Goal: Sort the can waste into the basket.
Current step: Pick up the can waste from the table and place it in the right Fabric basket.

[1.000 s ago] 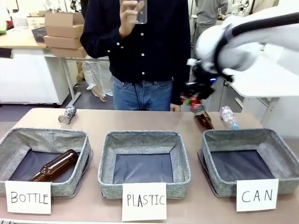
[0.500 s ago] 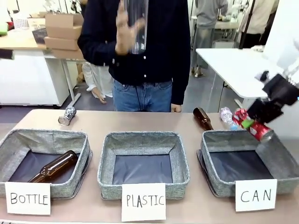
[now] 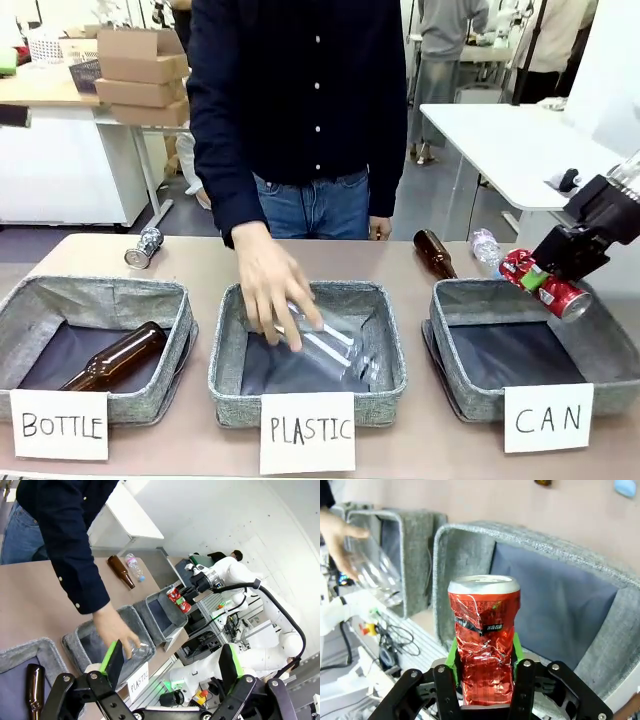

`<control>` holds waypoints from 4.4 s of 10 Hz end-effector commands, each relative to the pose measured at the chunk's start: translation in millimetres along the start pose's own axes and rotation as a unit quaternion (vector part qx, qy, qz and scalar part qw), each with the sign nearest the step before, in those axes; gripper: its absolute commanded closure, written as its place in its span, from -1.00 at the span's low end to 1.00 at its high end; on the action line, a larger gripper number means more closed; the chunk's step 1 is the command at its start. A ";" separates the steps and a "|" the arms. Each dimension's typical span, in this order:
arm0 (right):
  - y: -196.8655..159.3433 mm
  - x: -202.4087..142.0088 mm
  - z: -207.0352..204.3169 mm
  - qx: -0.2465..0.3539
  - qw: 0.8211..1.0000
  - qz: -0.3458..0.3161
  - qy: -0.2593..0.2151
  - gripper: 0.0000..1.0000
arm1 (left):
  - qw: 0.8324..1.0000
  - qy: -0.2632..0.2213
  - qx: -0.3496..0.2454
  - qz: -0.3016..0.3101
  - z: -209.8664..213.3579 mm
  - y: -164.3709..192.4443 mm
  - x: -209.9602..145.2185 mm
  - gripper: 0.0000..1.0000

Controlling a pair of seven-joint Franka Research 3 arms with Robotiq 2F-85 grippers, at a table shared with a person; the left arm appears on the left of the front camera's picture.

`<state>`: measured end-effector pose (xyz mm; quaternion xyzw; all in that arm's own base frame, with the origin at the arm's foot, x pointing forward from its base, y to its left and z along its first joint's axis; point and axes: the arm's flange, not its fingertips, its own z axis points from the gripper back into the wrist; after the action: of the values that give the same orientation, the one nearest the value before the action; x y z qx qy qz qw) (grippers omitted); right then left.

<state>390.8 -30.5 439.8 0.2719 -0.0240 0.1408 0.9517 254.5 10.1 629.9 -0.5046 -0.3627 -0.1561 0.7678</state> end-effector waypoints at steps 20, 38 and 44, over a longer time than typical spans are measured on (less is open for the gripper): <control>35.3 1.8 67.5 0.399 0.903 0.042 -0.154 -1.00 | 1.000 -0.004 -0.005 -0.003 -1.5 -1.1 0.9 -1.00; 35.3 1.8 67.5 0.399 0.903 0.042 -0.154 -1.00 | 0.859 0.208 0.466 0.037 -69.1 128.8 88.6 -1.00; 35.3 1.8 67.5 0.399 0.903 0.042 -0.154 -1.00 | 0.878 0.203 0.433 0.030 -86.7 158.7 84.0 -1.00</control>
<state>385.4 -37.2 514.4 0.6510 -0.1181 0.1326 0.7380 437.9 18.2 570.2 -0.0746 -0.2220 -0.0653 0.9700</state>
